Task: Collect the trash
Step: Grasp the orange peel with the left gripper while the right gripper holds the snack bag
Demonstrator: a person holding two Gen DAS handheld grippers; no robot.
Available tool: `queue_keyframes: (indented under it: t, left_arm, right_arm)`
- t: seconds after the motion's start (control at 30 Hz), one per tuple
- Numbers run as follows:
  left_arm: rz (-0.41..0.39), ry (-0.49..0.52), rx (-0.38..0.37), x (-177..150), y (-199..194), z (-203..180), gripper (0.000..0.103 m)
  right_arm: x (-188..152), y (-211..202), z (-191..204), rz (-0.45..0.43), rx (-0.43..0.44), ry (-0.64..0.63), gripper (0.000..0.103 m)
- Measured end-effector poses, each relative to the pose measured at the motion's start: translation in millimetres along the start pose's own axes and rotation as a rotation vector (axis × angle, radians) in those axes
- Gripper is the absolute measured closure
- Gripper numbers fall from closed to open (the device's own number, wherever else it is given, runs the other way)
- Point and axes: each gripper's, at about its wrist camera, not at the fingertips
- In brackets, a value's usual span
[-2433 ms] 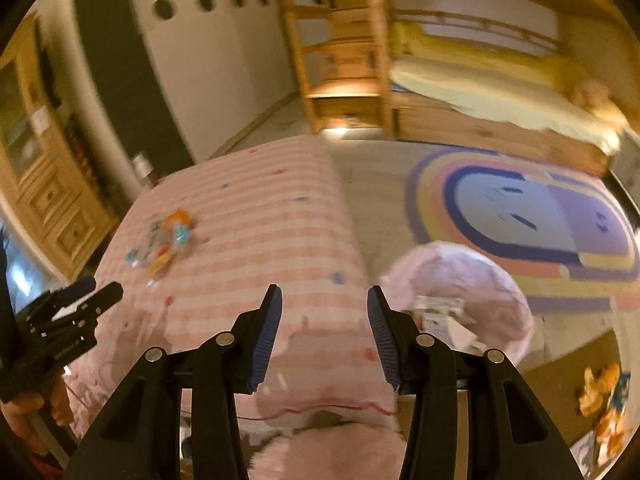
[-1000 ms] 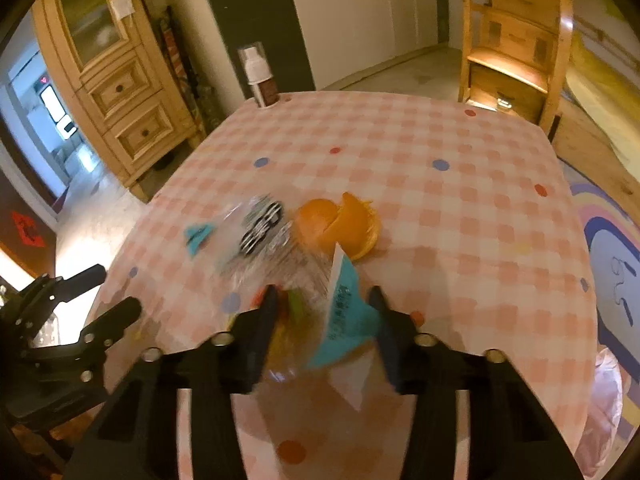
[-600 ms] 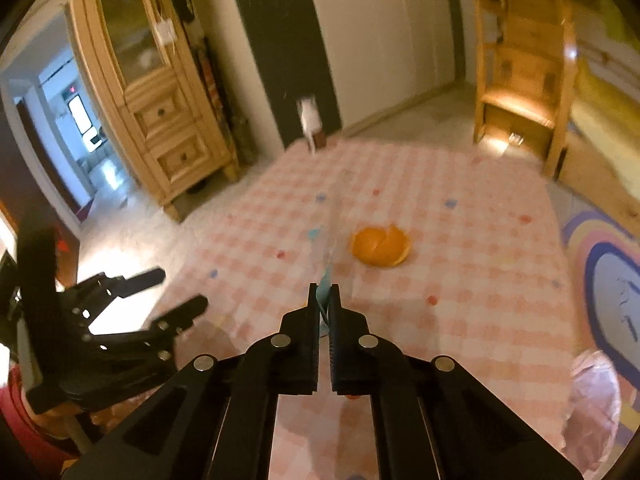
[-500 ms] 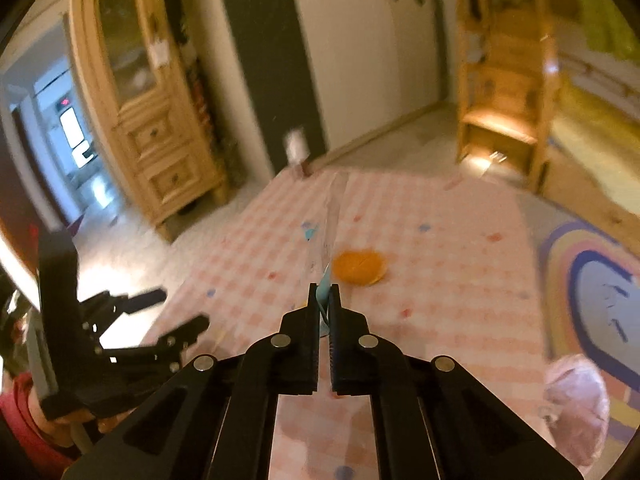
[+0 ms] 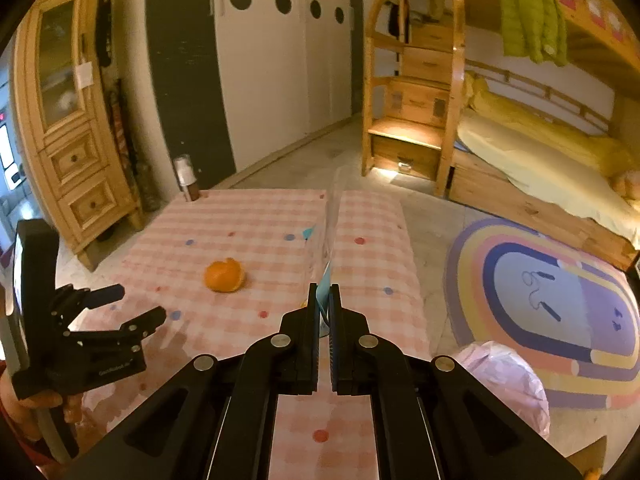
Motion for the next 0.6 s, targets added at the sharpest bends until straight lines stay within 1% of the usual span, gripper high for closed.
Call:
queue_keyframes:
  t: [0.03, 0.1, 0.2, 0.33, 0.4, 0.43, 0.47, 0.5, 0.53, 0.57, 0.6]
  left_arm:
    - [0.002, 0.007, -0.011, 3.6, 5.7, -3.8, 0.04]
    - [0.01, 0.01, -0.031, 10.1, 17.9, -9.1, 0.04]
    - [0.035, -0.011, -0.055, 19.2, 39.3, -11.9, 0.04]
    - [0.053, -0.023, -0.071, 27.3, 58.8, -12.4, 0.041]
    - [0.056, -0.021, -0.081, 28.7, 62.7, -13.7, 0.049]
    - [0.061, -0.017, -0.092, 28.1, 64.1, -14.9, 0.058]
    - [0.064, -0.012, -0.099, 26.7, 64.8, -16.7, 0.065]
    - [0.063, -0.003, -0.098, 27.4, 65.0, -17.3, 0.066]
    - [0.056, 0.007, -0.093, 25.5, 63.3, -18.8, 0.071]
    - [0.05, 0.012, -0.097, 23.5, 59.9, -19.5, 0.078]
    - [0.044, 0.009, -0.112, 21.2, 54.1, -19.2, 0.081]
  right_arm:
    - [0.0, 3.6, -1.6, 0.002, 0.0, 0.003, 0.099]
    - [0.9, 11.3, -4.7, 0.008, -0.001, 0.008, 0.099]
    - [-0.4, 16.0, -7.7, 0.012, 0.002, 0.015, 0.099]
    - [-2.4, 18.8, -12.7, 0.017, 0.009, 0.027, 0.099]
    - [-2.9, 18.7, -15.3, 0.019, 0.012, 0.034, 0.099]
    - [-3.3, 18.5, -17.0, 0.019, 0.013, 0.038, 0.099]
    - [-4.2, 17.6, -17.9, 0.02, 0.014, 0.042, 0.099]
    - [-5.2, 16.0, -19.1, 0.021, 0.013, 0.049, 0.099]
    - [-5.8, 14.8, -18.8, 0.021, 0.013, 0.053, 0.099]
    - [-6.2, 12.9, -19.4, 0.02, 0.012, 0.056, 0.099]
    - [-7.0, 9.2, -19.3, 0.017, 0.011, 0.058, 0.099]
Point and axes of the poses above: each gripper's, at about its wrist camera, not at the fingertips, and y roughly the way its jaws point, z to its left, x to its top, and after that the axes turned 2 degrees about -x, right-handed
